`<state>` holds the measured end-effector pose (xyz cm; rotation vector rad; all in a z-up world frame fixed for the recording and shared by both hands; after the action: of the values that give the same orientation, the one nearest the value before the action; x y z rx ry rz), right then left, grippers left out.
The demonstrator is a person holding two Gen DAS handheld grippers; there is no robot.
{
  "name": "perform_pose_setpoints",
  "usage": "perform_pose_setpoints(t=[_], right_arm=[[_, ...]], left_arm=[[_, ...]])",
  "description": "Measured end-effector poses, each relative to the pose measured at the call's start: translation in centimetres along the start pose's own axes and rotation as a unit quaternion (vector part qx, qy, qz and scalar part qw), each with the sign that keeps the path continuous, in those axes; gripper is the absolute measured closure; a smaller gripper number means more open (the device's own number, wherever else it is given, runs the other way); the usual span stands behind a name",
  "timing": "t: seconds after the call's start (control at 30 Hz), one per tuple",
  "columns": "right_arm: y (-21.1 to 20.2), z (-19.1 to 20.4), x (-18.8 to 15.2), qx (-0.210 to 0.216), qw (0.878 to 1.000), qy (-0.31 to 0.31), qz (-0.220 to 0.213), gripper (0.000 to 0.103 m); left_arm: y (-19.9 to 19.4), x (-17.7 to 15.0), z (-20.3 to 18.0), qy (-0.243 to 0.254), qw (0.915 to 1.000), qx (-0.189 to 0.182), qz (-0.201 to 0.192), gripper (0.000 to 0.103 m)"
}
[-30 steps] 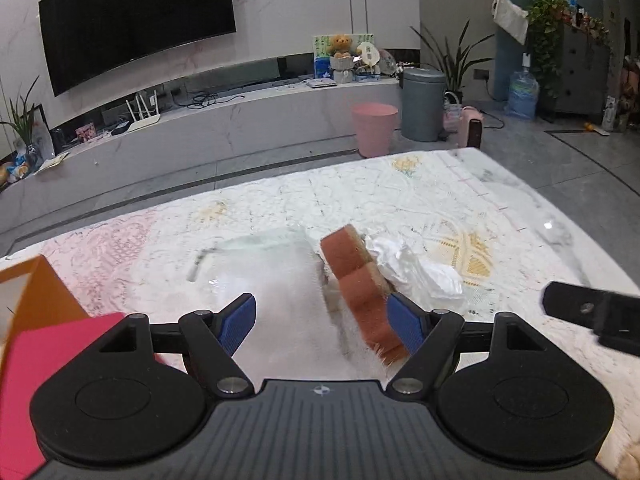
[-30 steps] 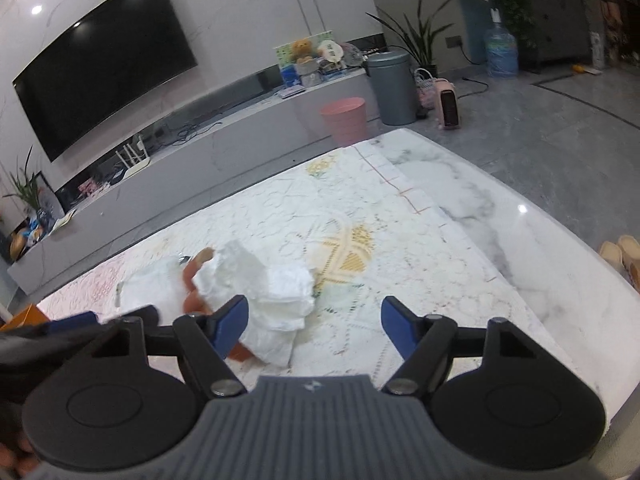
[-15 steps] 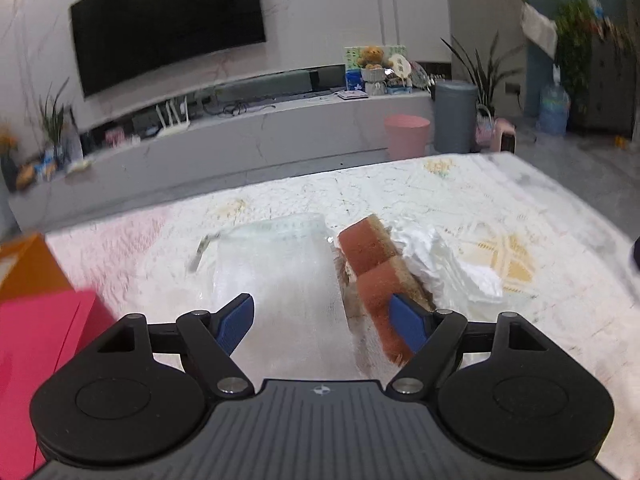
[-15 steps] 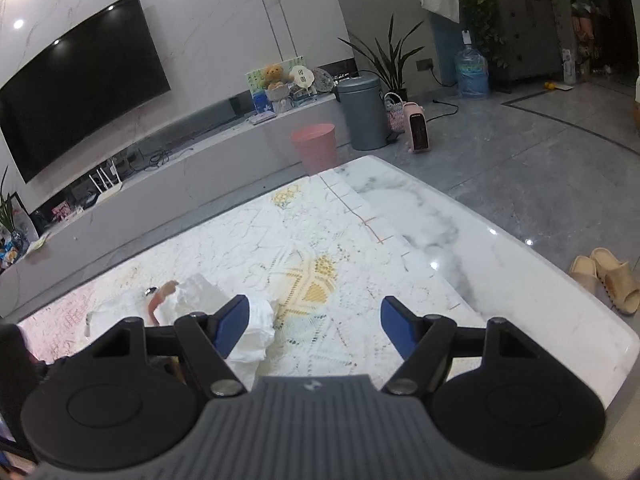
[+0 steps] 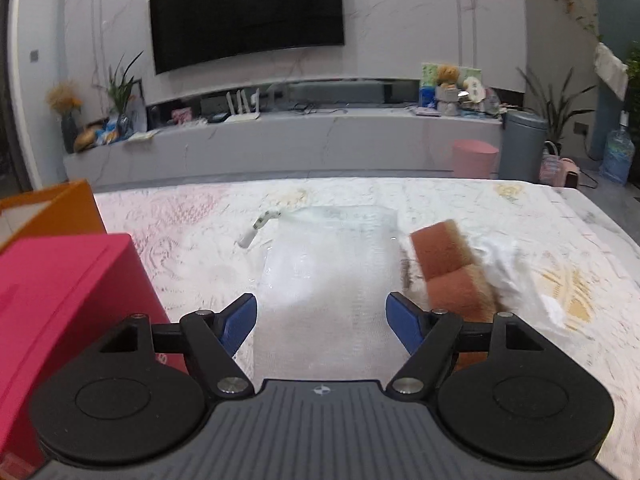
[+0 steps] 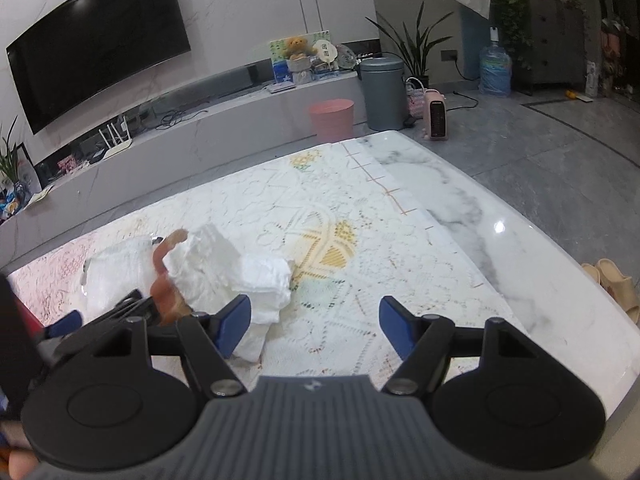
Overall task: Organize soft objects
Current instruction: 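Grasp the clear plastic mesh bag with the left tool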
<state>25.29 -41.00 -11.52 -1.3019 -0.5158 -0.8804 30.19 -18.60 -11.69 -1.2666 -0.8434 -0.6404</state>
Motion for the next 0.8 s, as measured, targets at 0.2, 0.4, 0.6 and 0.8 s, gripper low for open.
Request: perform_pose_setpoints(t=[0.2,0.4,0.6,0.8], right_arm=[[0.4,0.3,-0.3,0.006,1.0,0.0,0.007,0.033],[0.6,0.8,-0.8,0.006,1.0,-0.002,0.014,0.033],[0.5,1.3,-1.0,0.014,1.0,-0.008,0.016,0.033],[0.4,1.3,-0.7,0.015,1.0,-0.007,0.013,0.036]], left_arm=[[1.3,-1.3,-0.7,0.004,0.9982,-0.046,0.039,0.008],[1.5,-2.4,0.3,-0.037,0.9943,-0.067,0.074,0.01],[1.7,-2.8,0.8,-0.045,0.9928,-0.08,0.077,0.058],[1.1,-3.5,0.6,0.014,0.9949,-0.079,0.062,0.1]])
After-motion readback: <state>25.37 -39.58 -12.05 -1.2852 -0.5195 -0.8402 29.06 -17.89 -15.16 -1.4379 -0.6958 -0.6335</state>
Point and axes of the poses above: each gripper's, at about its wrist camera, not at the fingertips, and y roughly the way its jaws point, z to its left, x to its top, the point moved 10 cm from there along y, roughly the way its jaws point
